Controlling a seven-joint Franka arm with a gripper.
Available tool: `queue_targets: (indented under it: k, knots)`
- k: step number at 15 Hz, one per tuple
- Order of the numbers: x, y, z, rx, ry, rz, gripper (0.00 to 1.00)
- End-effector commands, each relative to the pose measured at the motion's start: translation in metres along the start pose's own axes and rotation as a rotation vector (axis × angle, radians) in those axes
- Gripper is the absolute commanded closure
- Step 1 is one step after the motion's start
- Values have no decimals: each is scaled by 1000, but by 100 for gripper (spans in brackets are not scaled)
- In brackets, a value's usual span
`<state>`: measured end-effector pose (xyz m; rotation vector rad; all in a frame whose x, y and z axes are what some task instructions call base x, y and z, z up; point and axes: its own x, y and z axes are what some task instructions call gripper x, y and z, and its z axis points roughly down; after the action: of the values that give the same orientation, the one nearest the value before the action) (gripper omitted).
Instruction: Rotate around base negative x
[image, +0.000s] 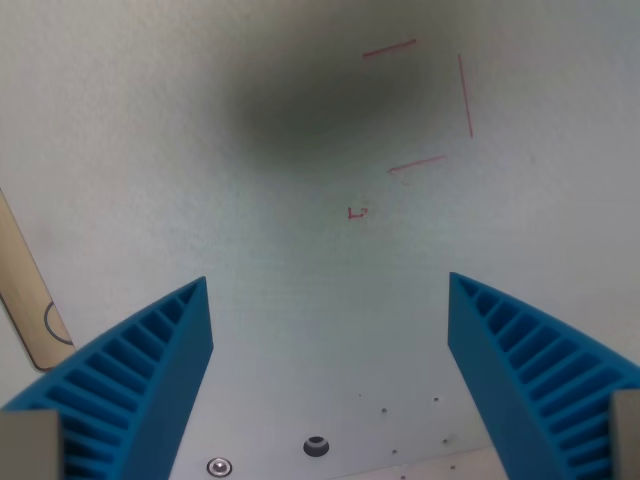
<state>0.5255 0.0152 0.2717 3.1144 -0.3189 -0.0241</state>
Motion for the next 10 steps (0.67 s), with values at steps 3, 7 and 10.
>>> queue_targets:
  k: [3, 7, 10]
  knots:
    - [0, 0, -2, -33, 11, 1, 0]
    - [0, 0, -2, -79, 20, 2, 0]
    - [0, 0, -2, -113, 27, 3, 0]
